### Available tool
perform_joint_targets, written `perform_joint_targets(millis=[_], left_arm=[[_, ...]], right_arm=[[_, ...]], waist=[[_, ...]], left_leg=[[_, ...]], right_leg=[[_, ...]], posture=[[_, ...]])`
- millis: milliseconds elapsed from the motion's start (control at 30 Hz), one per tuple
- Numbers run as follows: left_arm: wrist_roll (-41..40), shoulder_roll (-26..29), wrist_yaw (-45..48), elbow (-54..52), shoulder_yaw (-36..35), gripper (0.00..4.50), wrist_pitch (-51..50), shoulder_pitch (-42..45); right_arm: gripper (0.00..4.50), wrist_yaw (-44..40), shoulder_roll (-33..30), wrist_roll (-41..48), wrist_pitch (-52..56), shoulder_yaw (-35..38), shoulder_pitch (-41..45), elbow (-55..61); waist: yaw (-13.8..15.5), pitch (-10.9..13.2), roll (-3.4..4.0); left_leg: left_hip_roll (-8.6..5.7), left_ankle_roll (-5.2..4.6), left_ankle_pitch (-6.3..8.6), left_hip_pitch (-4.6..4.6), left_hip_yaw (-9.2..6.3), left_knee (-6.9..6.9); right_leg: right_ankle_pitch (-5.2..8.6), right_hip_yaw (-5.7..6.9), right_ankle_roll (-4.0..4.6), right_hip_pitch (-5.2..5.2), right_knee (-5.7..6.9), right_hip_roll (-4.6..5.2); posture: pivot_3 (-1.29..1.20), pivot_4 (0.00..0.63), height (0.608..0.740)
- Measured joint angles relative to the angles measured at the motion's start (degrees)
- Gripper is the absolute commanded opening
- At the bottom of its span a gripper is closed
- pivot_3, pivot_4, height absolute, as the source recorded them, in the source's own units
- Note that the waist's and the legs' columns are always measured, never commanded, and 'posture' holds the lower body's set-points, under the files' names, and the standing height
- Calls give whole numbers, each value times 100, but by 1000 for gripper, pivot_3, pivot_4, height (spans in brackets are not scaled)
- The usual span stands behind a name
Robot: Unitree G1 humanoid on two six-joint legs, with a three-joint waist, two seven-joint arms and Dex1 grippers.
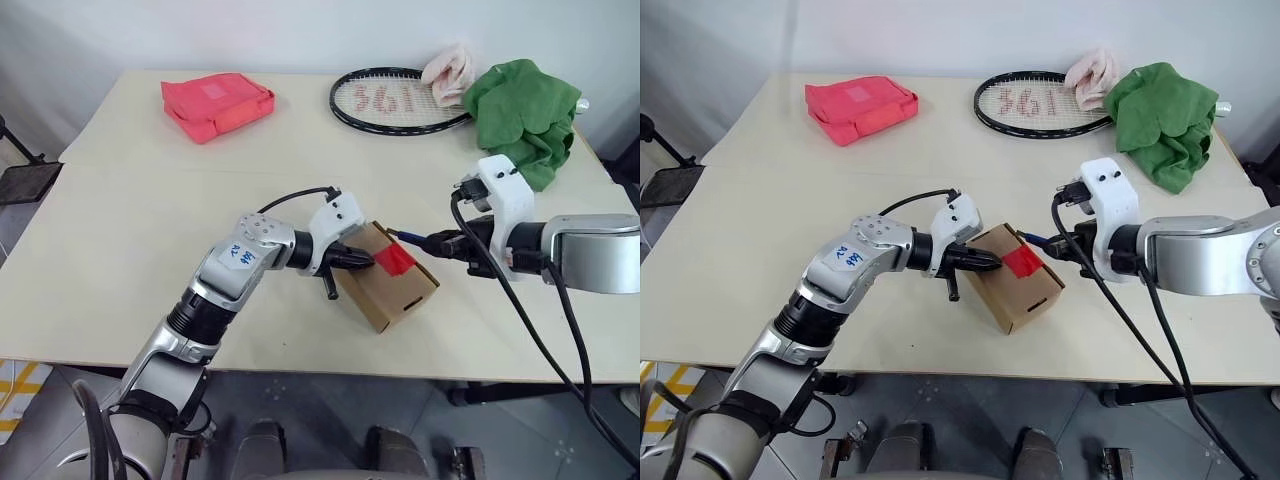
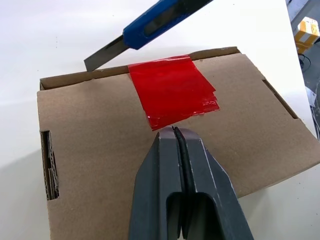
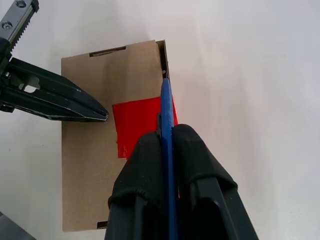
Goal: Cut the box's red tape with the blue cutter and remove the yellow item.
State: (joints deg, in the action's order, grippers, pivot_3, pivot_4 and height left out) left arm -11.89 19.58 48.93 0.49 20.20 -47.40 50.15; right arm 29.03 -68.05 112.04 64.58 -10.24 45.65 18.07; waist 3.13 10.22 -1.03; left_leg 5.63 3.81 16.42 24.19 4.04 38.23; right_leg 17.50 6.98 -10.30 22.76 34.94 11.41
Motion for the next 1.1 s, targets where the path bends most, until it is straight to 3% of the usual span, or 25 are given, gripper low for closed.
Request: perform_joint_targets(millis=[600, 1100], left_arm=[[0, -13, 0, 0, 2, 19, -3, 5], [4, -23, 10, 9, 15, 19, 52, 8]], right_arm=[[81, 32, -116, -12, -161, 45, -169, 184], [81, -426, -192, -206, 54, 187, 153, 21]], waist=[[3, 0, 0], [-2, 0, 0]], left_leg=[[0, 0, 0, 0, 0, 0], [0, 0, 0, 0, 0, 0]], right_leg=[[0, 0, 0, 0, 0, 0], [0, 0, 0, 0, 0, 0]], posture=[[0, 150, 740], [0, 150, 740]])
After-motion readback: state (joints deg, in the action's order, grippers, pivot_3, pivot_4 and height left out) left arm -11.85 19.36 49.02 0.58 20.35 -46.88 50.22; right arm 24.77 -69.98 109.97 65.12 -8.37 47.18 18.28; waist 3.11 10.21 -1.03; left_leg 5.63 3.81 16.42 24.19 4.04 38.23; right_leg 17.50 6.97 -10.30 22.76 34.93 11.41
